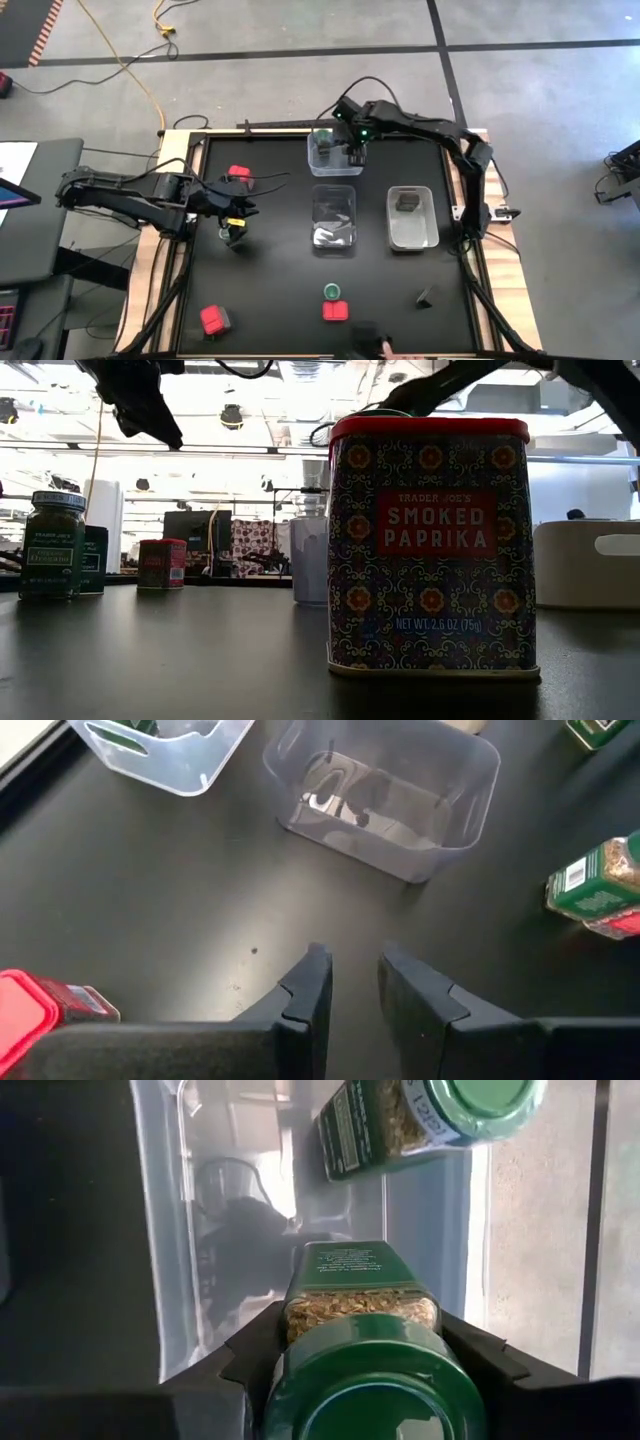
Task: Sort spices by type
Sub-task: Put the green seasoning bottle into the transparent bin
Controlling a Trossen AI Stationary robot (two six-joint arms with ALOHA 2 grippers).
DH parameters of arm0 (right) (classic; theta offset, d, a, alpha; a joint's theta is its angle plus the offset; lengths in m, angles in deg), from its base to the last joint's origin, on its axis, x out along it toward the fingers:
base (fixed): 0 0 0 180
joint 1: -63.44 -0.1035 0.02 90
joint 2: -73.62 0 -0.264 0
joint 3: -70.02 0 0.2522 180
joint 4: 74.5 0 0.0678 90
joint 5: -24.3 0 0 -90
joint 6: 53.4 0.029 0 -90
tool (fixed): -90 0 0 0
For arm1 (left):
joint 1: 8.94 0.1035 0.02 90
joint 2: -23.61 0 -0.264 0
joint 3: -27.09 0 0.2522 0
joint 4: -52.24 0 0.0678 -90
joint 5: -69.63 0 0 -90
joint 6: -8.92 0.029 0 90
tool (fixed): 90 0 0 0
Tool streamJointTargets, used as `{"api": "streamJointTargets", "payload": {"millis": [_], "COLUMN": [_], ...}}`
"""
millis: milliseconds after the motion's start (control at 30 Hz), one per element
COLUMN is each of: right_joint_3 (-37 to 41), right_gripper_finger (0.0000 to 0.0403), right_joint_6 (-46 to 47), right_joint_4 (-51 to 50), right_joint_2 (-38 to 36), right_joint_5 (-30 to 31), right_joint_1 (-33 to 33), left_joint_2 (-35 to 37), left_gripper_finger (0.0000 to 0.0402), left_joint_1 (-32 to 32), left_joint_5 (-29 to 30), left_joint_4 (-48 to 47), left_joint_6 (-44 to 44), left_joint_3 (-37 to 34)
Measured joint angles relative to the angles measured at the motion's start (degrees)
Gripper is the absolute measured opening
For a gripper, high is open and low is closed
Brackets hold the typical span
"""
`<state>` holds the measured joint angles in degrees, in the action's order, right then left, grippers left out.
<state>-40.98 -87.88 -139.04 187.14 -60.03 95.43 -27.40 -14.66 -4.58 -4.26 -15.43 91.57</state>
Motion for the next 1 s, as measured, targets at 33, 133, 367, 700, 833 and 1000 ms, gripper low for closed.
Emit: {"api": "streamJointTargets", "payload": {"millis": [33,133,367,700,833,1000], "right_joint_3": [0.0,0.0,-0.02,2.15,2.56,2.58], "right_gripper_finger": [0.0217,0.0218,0.0237,0.0241,0.0238,0.0235], "right_joint_6": [-0.43,-0.64,-0.76,-2.15,-3.03,-3.55], "right_joint_4": [0.82,2.41,5.82,7.24,7.3,6.43], "right_joint_2": [0.49,1.83,2.07,2.14,2.14,2.11], "right_joint_5": [0.0,0.02,0.13,-1.25,-1.98,-4.37], "right_joint_1": [0.0,0.0,0.19,2.36,3.54,5.26], "left_joint_2": [0.0,0.0,0.0,0.0,0.0,0.0], "left_gripper_finger": [0.0075,0.0075,0.0075,0.0075,0.0075,0.0075], "left_joint_1": [0.0,0.0,0.0,-0.02,-0.02,-0.02], "left_joint_5": [0.0,0.0,0.0,0.0,0.0,0.0], "left_joint_4": [0.0,-0.01,-0.02,-0.04,-0.04,-0.04], "left_joint_6": [-0.59,-2.05,-4.81,-6.35,-6.35,-6.35], "left_joint_3": [0.0,0.0,0.0,0.0,0.0,0.0]}}
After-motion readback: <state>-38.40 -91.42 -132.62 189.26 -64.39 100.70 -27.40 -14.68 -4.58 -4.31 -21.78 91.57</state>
